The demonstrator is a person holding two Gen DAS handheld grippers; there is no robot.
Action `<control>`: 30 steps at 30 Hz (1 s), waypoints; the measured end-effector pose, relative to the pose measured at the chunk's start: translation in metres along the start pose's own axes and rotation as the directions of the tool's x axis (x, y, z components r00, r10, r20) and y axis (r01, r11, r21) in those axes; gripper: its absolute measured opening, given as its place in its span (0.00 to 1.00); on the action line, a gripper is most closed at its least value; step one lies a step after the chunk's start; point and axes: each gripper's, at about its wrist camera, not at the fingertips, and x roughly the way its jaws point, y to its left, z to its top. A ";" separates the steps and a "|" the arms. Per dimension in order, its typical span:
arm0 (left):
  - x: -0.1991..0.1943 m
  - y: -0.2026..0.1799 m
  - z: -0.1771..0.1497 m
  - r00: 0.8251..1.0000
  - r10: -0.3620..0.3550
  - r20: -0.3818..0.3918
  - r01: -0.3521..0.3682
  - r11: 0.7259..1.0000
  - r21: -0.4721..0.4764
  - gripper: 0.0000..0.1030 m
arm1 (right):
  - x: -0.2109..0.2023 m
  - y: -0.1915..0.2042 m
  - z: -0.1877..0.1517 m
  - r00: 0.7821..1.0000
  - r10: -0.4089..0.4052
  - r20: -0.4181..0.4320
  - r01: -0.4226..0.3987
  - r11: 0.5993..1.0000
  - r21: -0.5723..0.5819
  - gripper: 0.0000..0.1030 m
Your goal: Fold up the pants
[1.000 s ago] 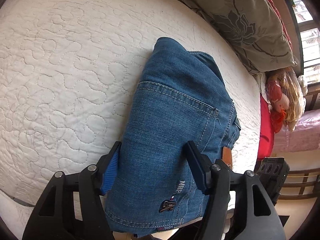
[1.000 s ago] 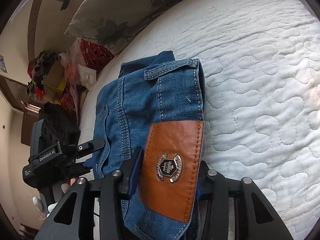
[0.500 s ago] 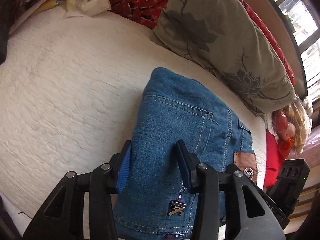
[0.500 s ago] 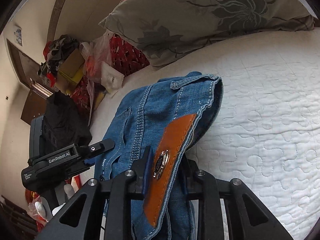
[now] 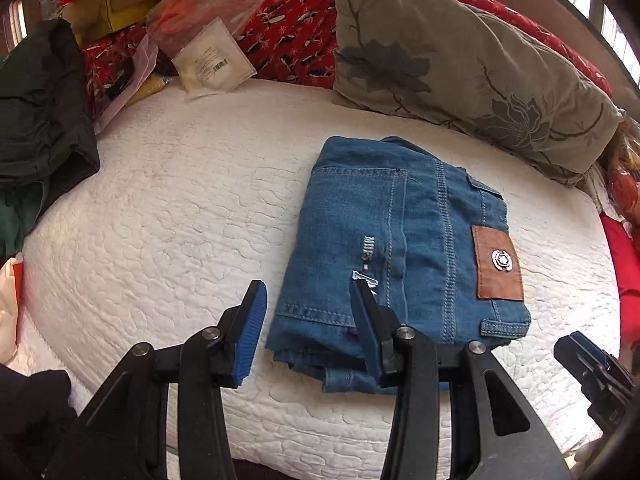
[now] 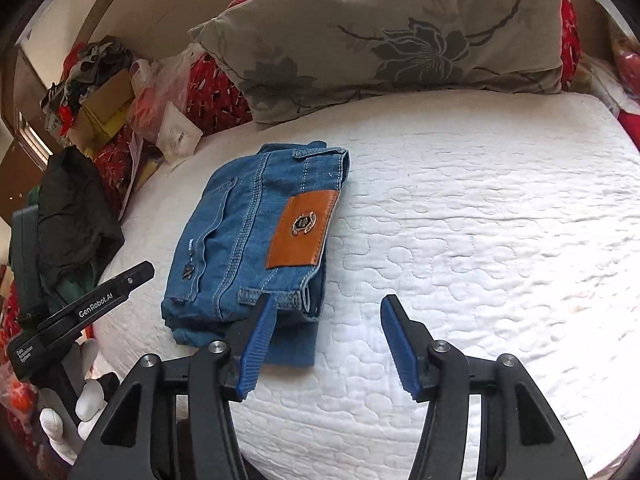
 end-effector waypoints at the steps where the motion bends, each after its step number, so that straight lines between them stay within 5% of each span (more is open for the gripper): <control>1: -0.006 -0.004 -0.008 1.000 -0.015 0.006 0.015 1.000 -0.007 0.42 | -0.010 0.000 -0.009 0.999 -0.026 0.021 0.026 1.000 -0.006 0.55; 4: -0.017 -0.011 -0.027 0.999 -0.049 0.004 0.049 0.999 -0.010 0.53 | -0.033 -0.001 -0.031 0.996 -0.069 0.060 0.070 0.997 -0.013 0.57; 12: -0.051 -0.021 -0.057 0.997 -0.075 0.004 0.074 0.995 0.061 0.53 | -0.060 -0.005 -0.068 0.991 -0.107 0.076 0.109 0.994 -0.024 0.59; 30: -0.086 -0.036 -0.061 0.993 -0.111 0.028 0.105 0.982 0.156 0.62 | -0.070 0.006 -0.079 0.991 -0.106 0.082 0.109 0.994 -0.028 0.63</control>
